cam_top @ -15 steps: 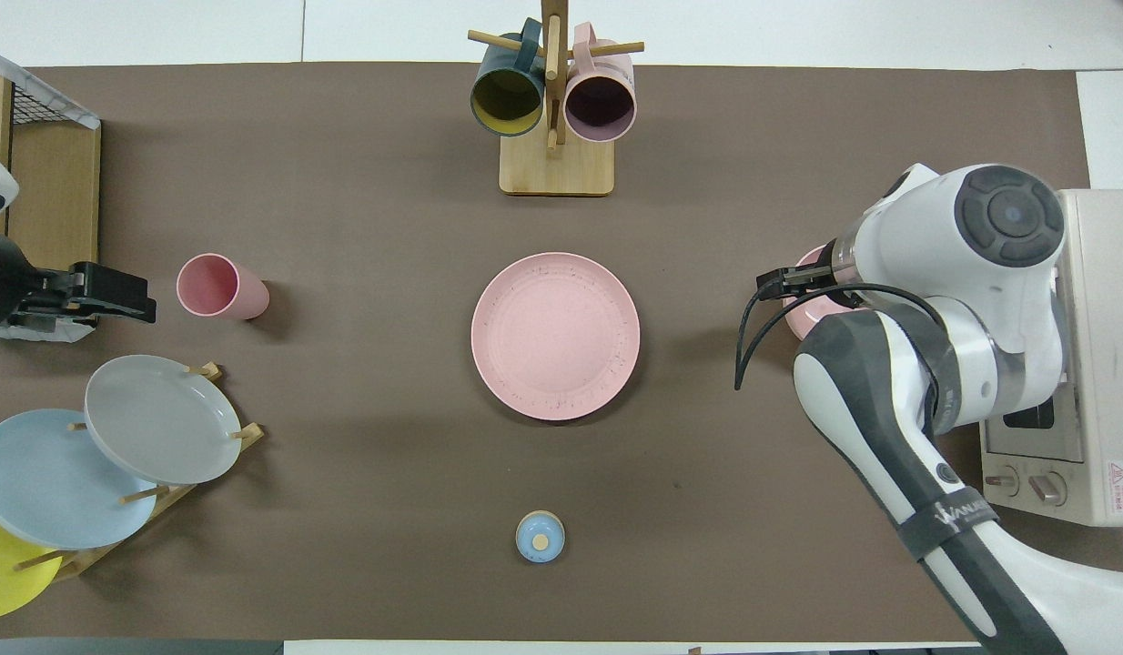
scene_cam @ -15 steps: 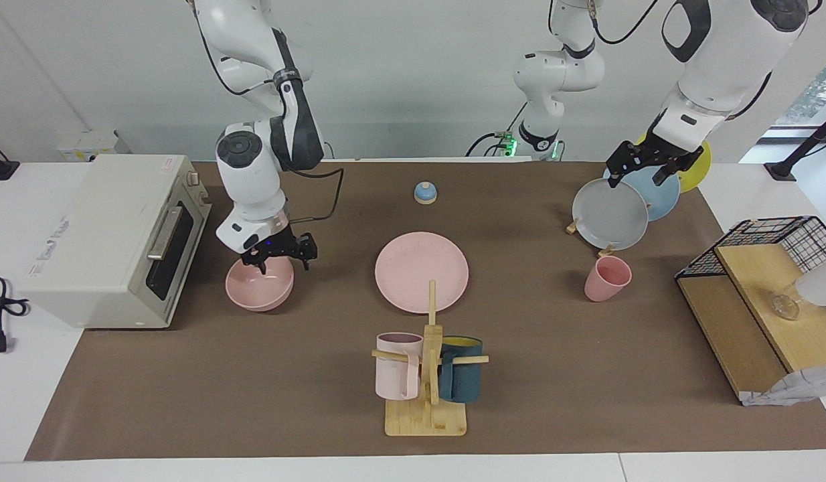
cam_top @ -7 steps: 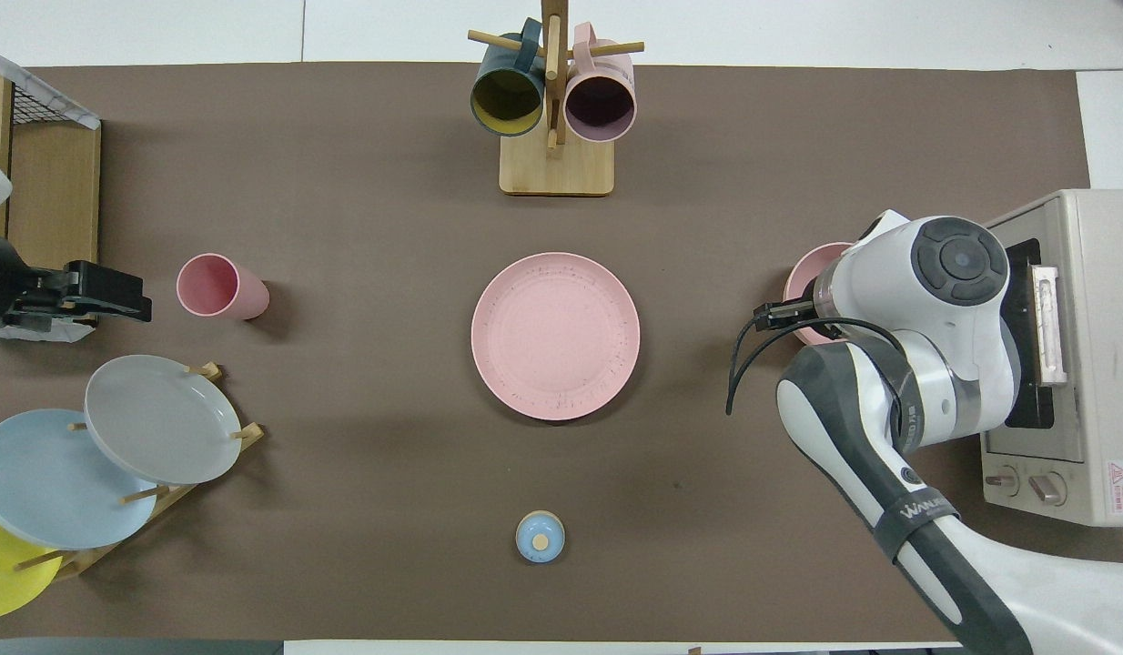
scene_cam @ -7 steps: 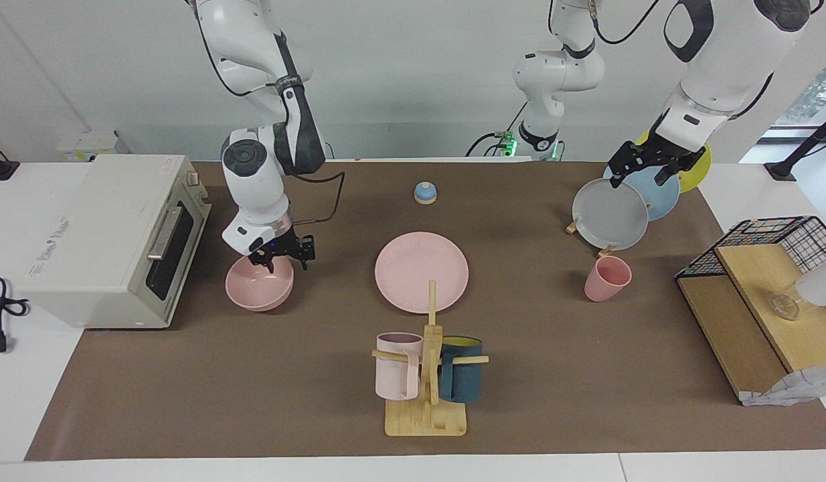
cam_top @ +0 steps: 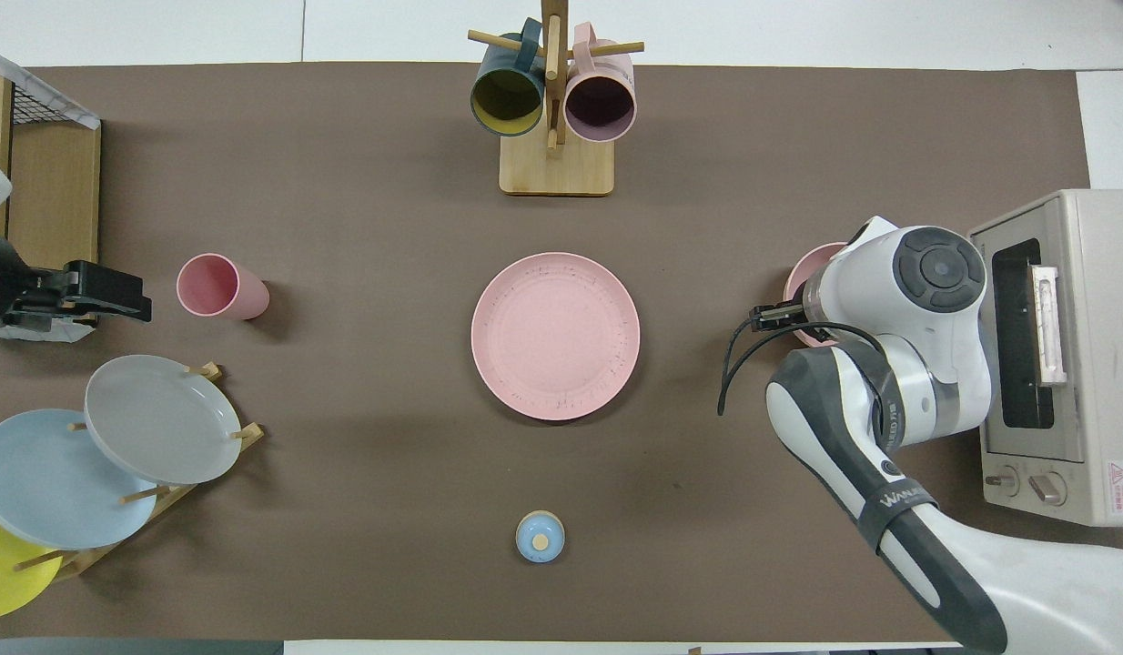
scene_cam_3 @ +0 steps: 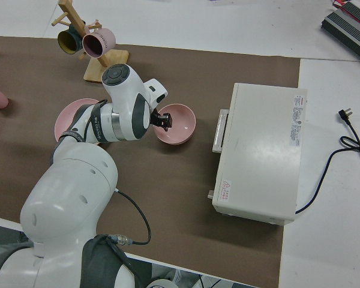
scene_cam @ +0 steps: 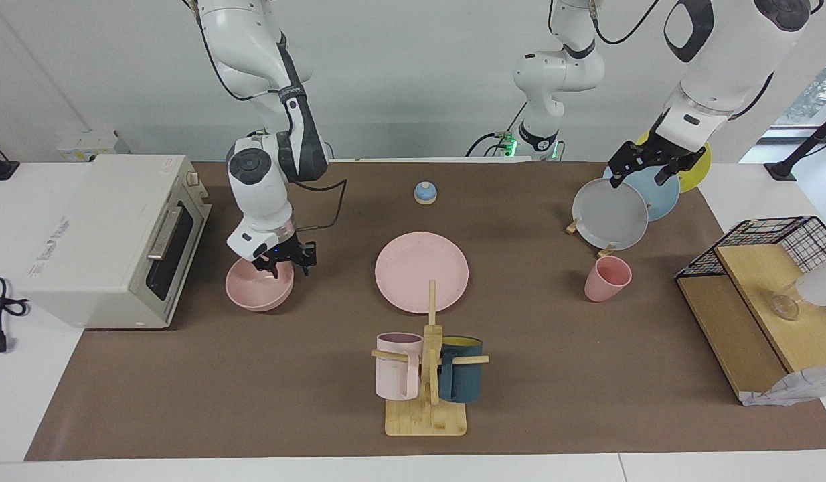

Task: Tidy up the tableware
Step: 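Grasp the rim of the pink bowl with the right gripper, then carry the pink bowl onto the pink plate while the left gripper reaches the cup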

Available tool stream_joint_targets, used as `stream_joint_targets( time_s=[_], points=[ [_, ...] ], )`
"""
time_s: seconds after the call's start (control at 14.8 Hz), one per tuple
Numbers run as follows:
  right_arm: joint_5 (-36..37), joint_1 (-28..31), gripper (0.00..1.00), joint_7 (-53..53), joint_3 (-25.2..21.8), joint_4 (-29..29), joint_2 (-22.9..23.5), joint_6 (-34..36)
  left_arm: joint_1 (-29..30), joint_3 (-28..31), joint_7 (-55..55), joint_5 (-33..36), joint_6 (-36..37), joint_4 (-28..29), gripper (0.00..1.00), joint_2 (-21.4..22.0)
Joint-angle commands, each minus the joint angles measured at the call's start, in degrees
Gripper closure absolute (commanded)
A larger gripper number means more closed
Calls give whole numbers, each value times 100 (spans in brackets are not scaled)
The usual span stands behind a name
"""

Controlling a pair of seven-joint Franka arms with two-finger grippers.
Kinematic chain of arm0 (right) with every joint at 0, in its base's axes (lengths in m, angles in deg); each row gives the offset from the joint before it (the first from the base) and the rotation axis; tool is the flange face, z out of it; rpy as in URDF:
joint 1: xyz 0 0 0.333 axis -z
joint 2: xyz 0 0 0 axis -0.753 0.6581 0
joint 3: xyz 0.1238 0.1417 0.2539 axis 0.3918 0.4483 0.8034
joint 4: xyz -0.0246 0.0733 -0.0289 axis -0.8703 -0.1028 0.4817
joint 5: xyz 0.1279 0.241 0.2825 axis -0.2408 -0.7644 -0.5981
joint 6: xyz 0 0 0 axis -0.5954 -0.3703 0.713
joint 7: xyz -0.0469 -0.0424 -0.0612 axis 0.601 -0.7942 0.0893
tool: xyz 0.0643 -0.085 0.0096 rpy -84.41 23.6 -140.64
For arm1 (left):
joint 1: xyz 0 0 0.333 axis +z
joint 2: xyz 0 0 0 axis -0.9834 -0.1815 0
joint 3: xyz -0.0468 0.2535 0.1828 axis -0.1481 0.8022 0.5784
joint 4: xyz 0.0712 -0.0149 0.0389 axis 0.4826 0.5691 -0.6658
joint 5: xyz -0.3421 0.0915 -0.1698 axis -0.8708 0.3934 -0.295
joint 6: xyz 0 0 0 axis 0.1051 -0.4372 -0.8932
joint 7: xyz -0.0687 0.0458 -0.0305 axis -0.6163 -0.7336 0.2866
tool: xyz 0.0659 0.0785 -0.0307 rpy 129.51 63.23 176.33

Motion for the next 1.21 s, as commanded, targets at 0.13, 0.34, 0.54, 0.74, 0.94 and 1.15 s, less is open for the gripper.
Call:
stream_joint_targets(
  time_s=[0.13,0.34,0.54,0.74,0.94,1.15],
  points=[
    [316,-202,100,-62,8,-331,25,389,2,-5,-48,103,-72,15,0,67],
    [308,-710,100,358,-1,-1358,305,1407,-6,-5,-40,103,-203,15,0,59],
    [265,-1370,100,1491,8,-2798,945,2427,-6,-5,-5,103,-265,24,0,59],
    [238,-2012,100,2676,8,-4172,1877,2966,-24,-5,22,103,-414,42,0,59],
    [98,-2408,100,3478,52,-4280,2108,2486,-24,-13,31,86,-616,94,0,6],
    [-26,-2636,100,3831,140,-4227,2117,2106,-15,-13,22,86,-984,112,0,-353]
  ],
)
